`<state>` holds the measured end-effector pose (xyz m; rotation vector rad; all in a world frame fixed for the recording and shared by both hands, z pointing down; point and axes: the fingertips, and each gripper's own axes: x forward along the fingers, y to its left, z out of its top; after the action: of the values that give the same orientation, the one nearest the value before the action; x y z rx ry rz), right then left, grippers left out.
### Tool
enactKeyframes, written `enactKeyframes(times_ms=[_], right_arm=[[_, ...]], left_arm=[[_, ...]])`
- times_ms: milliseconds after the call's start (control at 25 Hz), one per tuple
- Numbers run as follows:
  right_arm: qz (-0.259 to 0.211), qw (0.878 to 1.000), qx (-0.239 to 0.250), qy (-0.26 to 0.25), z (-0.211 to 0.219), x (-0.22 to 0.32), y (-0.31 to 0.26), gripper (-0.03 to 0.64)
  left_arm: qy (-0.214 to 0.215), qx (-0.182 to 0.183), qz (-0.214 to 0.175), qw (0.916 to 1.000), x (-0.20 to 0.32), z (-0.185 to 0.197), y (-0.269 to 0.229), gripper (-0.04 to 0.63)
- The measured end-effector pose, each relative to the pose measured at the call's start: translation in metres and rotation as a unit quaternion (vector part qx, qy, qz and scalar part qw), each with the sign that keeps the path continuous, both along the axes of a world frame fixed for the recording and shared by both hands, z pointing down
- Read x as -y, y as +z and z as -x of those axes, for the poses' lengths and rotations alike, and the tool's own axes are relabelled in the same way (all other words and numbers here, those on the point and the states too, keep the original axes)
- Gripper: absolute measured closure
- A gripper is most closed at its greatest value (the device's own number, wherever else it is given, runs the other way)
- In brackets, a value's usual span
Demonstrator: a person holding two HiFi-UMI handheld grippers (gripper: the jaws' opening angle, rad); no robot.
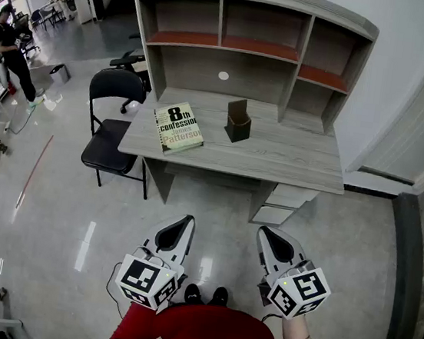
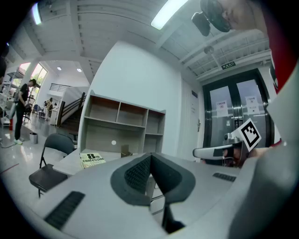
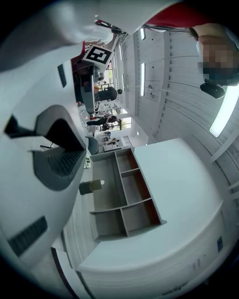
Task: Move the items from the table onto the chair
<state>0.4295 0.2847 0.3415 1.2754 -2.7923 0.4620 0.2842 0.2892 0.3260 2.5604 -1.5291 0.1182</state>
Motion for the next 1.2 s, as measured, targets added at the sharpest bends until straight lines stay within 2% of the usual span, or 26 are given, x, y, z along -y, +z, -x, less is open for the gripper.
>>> enactKeyframes(times_ms=[520,760,960,1200], right_arm=[[0.007,1.0,-0.001,-0.001,0.007,-0.002,0.005,0.604],[0.03,0.999,0.026,-0.018,0.006,-0.003,0.012,0.604],[0.046,0.998,0.031,-0.027,0.001,0.004,0.019,0.604],[0.041,0.996,0.05,-0.057,0.003,0.024,0.014,0.604]], left_arm=[[-0.004,0.002,0.009,0.9999,-0.005,0.01,0.006,0.588],[-0.013,-0.001,0.022,0.9997,-0.007,0.01,0.015,0.588],[-0.03,-0.001,0.035,0.9989,-0.004,0.012,0.022,0.588],[-0.072,0.008,0.029,0.997,0.008,0.027,0.017,0.588]])
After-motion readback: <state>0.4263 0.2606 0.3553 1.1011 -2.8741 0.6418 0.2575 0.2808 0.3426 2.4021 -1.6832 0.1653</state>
